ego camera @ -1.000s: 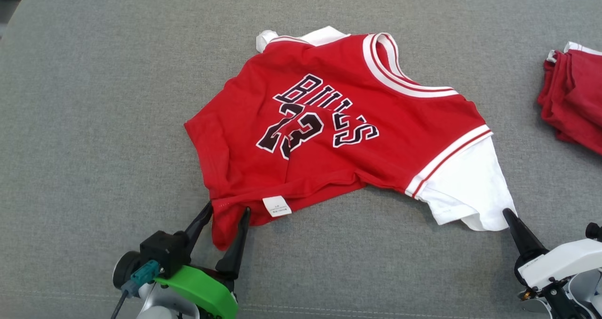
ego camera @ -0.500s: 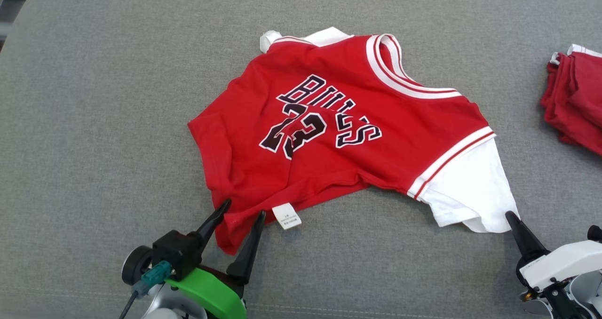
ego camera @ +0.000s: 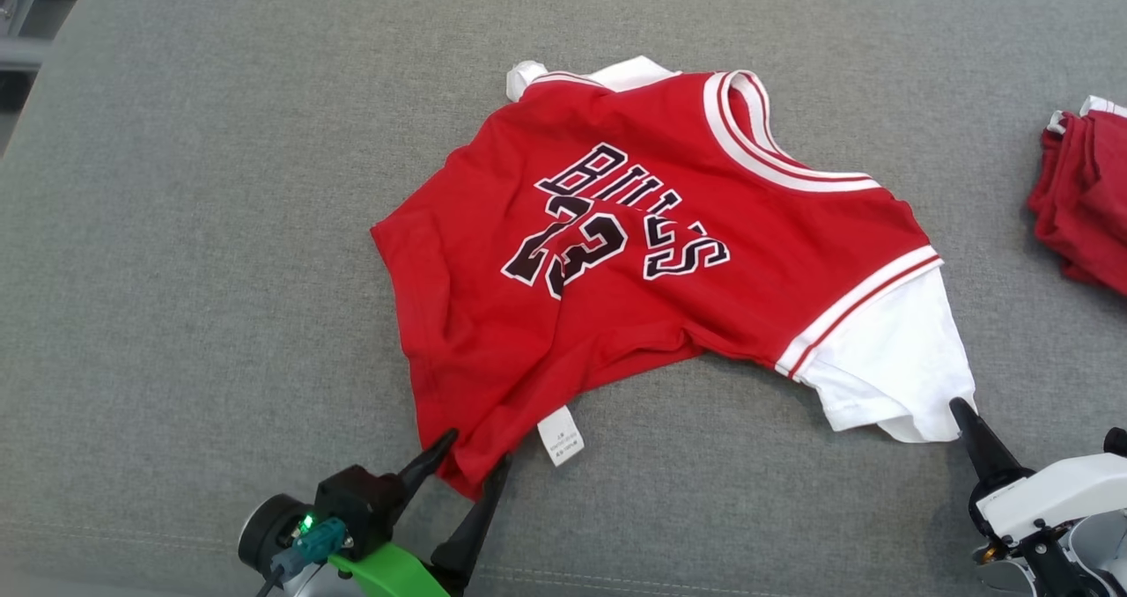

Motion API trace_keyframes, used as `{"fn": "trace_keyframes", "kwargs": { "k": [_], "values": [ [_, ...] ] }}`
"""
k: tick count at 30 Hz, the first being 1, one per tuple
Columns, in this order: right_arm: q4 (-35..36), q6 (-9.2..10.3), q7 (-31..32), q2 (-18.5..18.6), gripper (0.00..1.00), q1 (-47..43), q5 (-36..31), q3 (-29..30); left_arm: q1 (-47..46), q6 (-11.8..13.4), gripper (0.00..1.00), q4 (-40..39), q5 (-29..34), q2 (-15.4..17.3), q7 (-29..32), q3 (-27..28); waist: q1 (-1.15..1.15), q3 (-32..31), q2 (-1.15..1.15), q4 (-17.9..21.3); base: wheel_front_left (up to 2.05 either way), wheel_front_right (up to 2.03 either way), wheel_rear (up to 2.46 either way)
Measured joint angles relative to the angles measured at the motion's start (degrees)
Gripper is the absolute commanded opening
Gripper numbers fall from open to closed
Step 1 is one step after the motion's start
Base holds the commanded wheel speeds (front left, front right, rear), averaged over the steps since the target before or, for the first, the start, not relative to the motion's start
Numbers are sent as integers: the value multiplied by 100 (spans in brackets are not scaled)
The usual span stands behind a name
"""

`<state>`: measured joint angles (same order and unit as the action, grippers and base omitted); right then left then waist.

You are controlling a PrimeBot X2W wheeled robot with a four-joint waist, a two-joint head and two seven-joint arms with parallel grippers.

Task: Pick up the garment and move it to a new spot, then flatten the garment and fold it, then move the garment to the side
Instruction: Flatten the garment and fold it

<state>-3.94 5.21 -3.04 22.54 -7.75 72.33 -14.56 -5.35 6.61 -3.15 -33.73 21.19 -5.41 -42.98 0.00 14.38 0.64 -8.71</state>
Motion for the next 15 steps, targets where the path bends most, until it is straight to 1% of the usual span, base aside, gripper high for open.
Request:
{"fn": "trace_keyframes", "kwargs": {
  "k": [1,3,4,10,11,15],
  "values": [
    [-1,0,1,-11,1,0,3,5,13,-5,68,-22,0,15,37,-26,0,-1,0,-8,0,0,0],
    [-4,0,1,-25,1,1,35,23,26,-8,20,-43,0,48,77,-56,0,-4,0,-24,0,0,0],
    [-7,0,4,-30,2,1,42,25,45,-13,0,-49,-12,62,123,-69,0,-6,0,-31,0,0,0],
    [-16,0,4,-45,2,2,42,37,91,-57,0,-147,-92,66,197,-120,0,-22,0,-49,0,0,0],
    [-21,-2,4,-41,0,6,40,38,94,-60,0,-171,-124,66,226,-119,0,-27,0,-48,0,0,0],
    [19,-35,4,53,0,118,-68,30,102,-60,0,-344,-196,113,242,-9,0,-87,0,-18,0,0,0]
  ]
}}
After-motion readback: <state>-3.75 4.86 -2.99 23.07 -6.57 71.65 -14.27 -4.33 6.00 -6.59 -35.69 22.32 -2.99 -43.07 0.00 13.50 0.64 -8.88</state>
